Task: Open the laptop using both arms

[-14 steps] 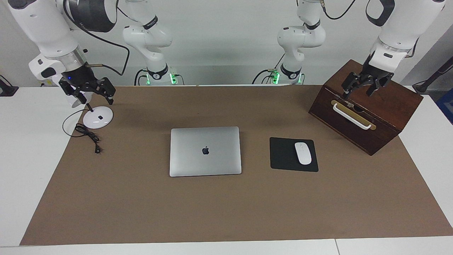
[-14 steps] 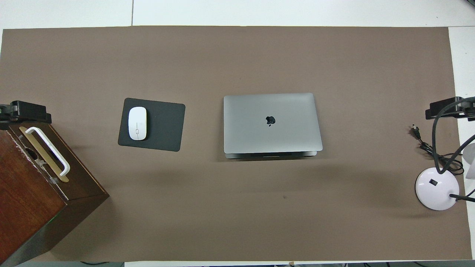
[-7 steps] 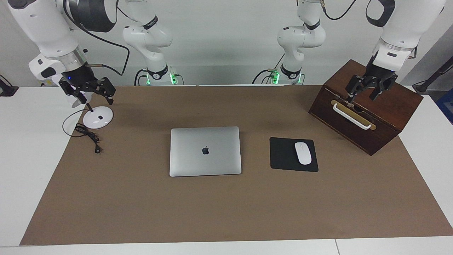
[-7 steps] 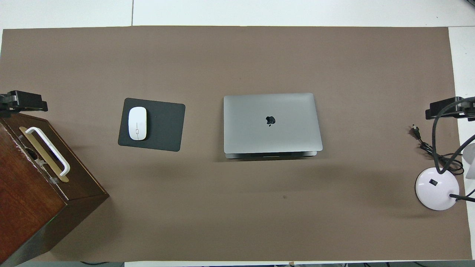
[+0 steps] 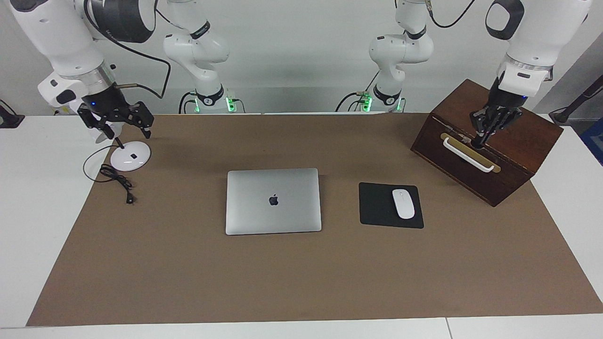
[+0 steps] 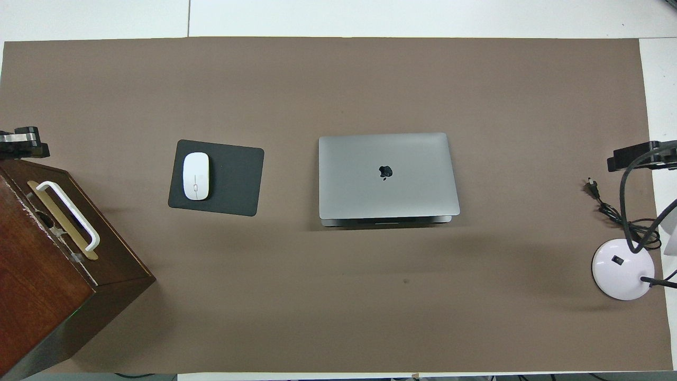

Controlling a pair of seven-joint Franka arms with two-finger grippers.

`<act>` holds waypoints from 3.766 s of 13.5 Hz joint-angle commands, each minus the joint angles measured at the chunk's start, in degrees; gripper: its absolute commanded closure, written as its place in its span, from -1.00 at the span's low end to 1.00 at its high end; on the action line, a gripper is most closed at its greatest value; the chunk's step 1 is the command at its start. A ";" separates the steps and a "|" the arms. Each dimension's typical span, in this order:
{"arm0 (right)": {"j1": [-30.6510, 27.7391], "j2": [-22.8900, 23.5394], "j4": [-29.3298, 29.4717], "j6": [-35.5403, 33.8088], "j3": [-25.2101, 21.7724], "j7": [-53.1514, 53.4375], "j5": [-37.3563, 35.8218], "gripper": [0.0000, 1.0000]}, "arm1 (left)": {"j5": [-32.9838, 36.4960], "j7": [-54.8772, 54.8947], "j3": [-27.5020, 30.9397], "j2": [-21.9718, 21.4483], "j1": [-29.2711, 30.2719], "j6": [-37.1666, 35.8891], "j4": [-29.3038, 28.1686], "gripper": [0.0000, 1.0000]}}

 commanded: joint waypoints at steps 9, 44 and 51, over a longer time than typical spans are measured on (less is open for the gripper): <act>-1.63 -0.91 -1.43 2.31 0.59 -1.57 -0.29 -1.00 | -4.31 2.91 0.16 -0.12 0.72 10.09 -2.33 1.00; 26.93 -17.08 -45.09 63.53 2.70 55.73 15.44 -1.00 | -5.01 7.67 -0.20 -3.03 -38.82 73.90 -54.36 1.00; 31.94 -15.33 -48.89 73.06 2.70 68.29 15.53 -1.00 | -5.01 13.80 -0.28 1.36 -41.64 78.81 -54.37 1.00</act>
